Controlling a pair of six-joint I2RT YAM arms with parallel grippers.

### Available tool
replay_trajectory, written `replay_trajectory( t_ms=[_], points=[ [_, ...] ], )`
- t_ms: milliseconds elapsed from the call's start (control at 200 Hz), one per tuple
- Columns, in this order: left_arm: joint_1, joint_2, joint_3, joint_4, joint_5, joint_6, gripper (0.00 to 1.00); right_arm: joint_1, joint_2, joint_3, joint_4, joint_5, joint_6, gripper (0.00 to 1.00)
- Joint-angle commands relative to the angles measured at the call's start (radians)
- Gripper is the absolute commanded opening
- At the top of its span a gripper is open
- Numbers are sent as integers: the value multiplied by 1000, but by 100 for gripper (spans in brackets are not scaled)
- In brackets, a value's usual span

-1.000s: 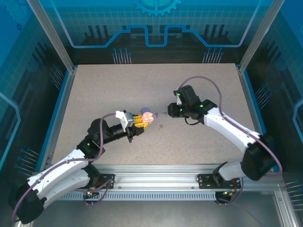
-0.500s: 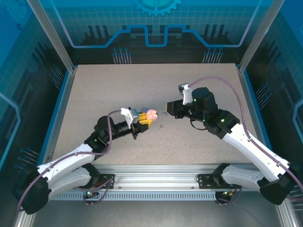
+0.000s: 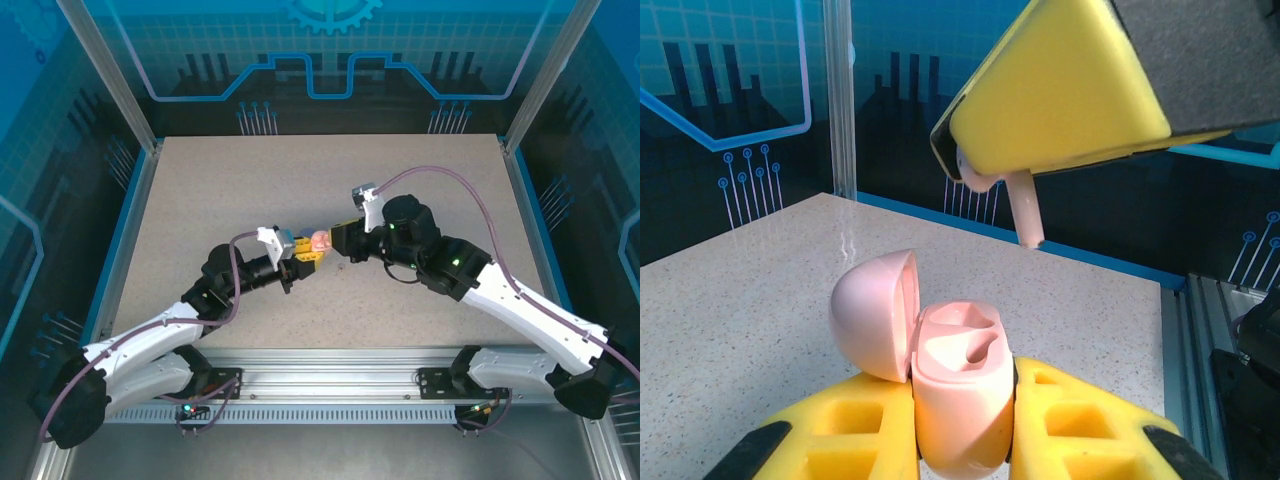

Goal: Insert wireless bluetooth earbuds into charging case

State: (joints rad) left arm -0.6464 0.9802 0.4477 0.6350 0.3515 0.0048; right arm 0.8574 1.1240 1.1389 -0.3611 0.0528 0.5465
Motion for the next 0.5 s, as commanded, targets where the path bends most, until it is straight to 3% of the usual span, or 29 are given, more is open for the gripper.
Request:
replay_trajectory(
  t_ms=[0, 495],
  points=[
    [-12, -4, 28, 47, -5, 3, 5, 18, 17, 31, 38, 44, -15, 23],
    [-12, -17, 25, 48, -14, -5, 5, 35, 49, 10, 59, 71, -13, 23]
  ],
)
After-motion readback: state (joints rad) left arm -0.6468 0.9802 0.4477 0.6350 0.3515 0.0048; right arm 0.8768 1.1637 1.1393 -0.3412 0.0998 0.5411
